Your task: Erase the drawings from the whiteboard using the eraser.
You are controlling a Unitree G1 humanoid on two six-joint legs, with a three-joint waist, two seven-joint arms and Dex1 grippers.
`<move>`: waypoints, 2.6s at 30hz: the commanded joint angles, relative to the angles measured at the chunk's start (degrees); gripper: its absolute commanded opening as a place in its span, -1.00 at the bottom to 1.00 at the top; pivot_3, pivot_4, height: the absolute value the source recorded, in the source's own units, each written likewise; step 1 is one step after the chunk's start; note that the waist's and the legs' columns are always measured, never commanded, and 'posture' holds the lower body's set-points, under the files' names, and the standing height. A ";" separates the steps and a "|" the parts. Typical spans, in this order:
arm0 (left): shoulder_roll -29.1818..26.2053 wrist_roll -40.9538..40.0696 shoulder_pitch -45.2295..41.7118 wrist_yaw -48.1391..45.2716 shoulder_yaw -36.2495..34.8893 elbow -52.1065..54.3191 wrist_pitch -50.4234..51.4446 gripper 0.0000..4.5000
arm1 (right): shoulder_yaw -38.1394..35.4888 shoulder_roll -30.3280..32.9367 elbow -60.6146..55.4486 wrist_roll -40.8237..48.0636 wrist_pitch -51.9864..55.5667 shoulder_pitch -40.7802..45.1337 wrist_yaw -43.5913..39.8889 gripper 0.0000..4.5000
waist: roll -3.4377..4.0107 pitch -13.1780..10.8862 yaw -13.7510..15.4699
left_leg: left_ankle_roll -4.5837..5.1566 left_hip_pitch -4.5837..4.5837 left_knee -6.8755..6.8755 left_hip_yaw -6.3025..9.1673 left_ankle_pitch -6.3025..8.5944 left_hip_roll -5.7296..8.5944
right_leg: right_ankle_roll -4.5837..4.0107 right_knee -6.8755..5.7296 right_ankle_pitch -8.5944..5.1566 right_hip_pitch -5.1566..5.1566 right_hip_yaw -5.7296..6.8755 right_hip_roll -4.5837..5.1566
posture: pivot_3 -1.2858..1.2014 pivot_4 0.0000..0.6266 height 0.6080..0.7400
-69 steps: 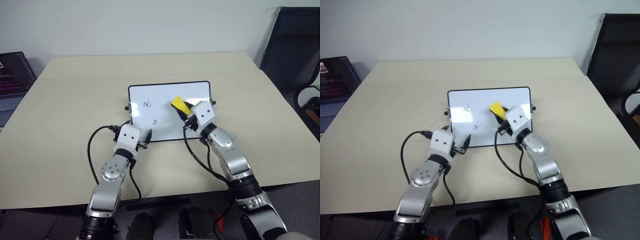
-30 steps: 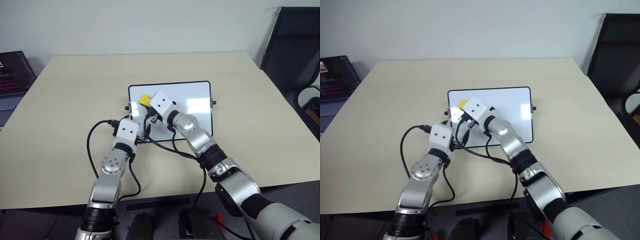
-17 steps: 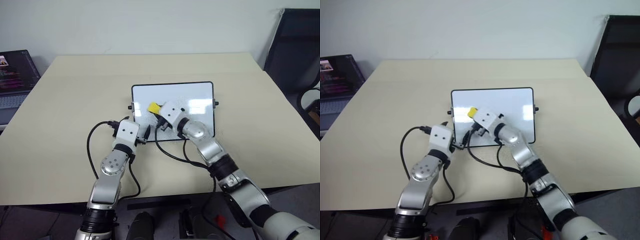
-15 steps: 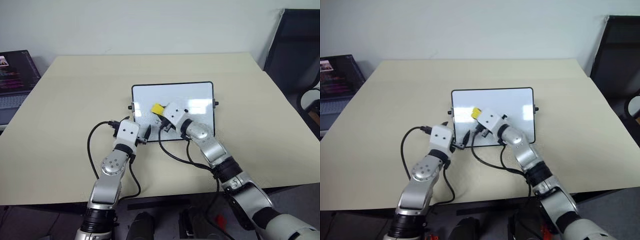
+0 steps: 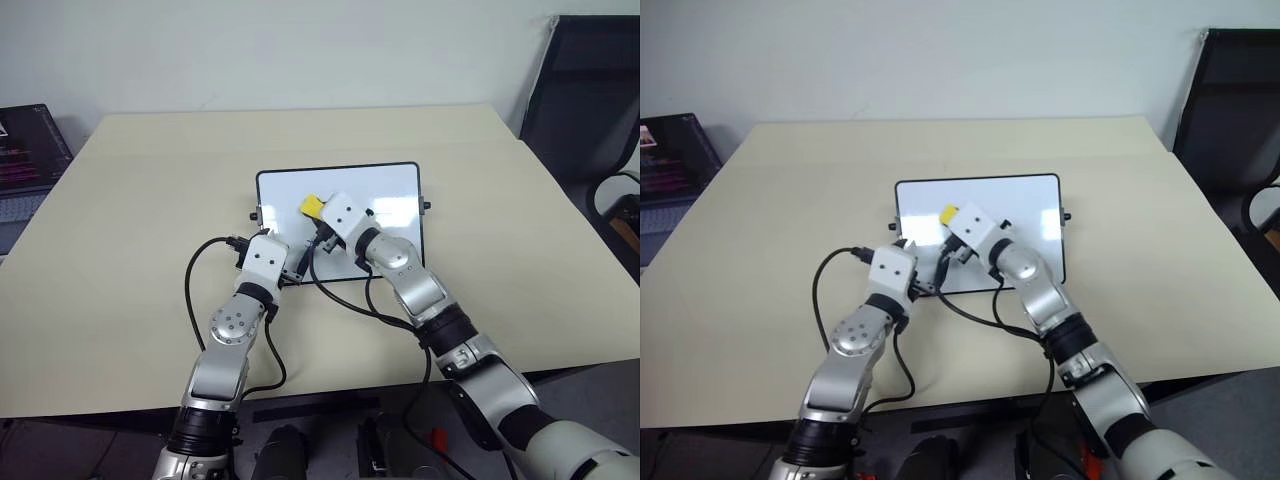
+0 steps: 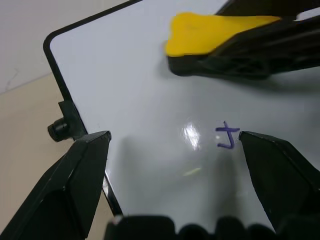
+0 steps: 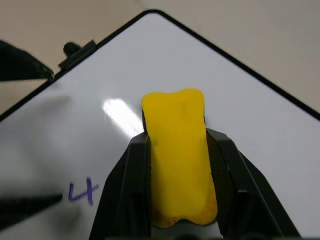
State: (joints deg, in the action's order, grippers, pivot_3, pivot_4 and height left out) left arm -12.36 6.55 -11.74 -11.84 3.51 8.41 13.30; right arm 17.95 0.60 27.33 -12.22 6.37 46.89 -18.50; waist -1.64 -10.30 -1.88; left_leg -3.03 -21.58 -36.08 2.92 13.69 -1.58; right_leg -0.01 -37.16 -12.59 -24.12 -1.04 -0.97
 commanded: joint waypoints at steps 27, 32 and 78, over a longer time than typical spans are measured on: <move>-1.23 -4.47 8.77 -3.77 -0.66 9.72 1.25 1.00 | -9.74 10.72 -29.16 7.84 0.46 -14.66 -3.59 -0.48 | 0.01 -0.01 0.07 | -0.01 -0.14 -0.02 0.03 0.00 0.03 | 0.00 0.11 -0.01 -0.06 0.02 0.00 | 0.03 -0.52 1.00; -2.30 -4.85 9.83 -4.44 -0.78 10.44 1.30 1.00 | -8.43 10.07 -29.53 9.29 -0.38 -15.50 -5.57 -0.48 | 0.01 -0.01 0.07 | -0.01 -0.15 0.00 0.02 0.01 0.02 | 0.00 0.15 -0.01 -0.07 0.01 0.00 | 0.03 -0.52 1.00; -6.40 -6.50 7.07 -7.94 -1.39 6.72 -1.57 1.00 | 4.33 10.68 -10.13 -5.90 -0.93 -14.56 -6.18 -0.48 | -0.02 0.03 0.36 | 0.00 0.09 -0.04 0.01 0.00 0.03 | -0.01 0.02 -0.01 0.09 0.00 0.01 | 0.03 -0.52 1.00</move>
State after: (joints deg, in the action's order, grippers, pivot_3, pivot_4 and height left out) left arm -18.61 0.09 -3.85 -19.54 2.03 13.84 13.00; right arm 22.69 9.69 16.37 -16.77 1.95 33.67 -24.08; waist -1.66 -10.27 -1.52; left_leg -3.03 -21.47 -36.12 2.92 13.69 -1.55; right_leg -0.02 -37.15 -12.61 -24.03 -1.05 -0.96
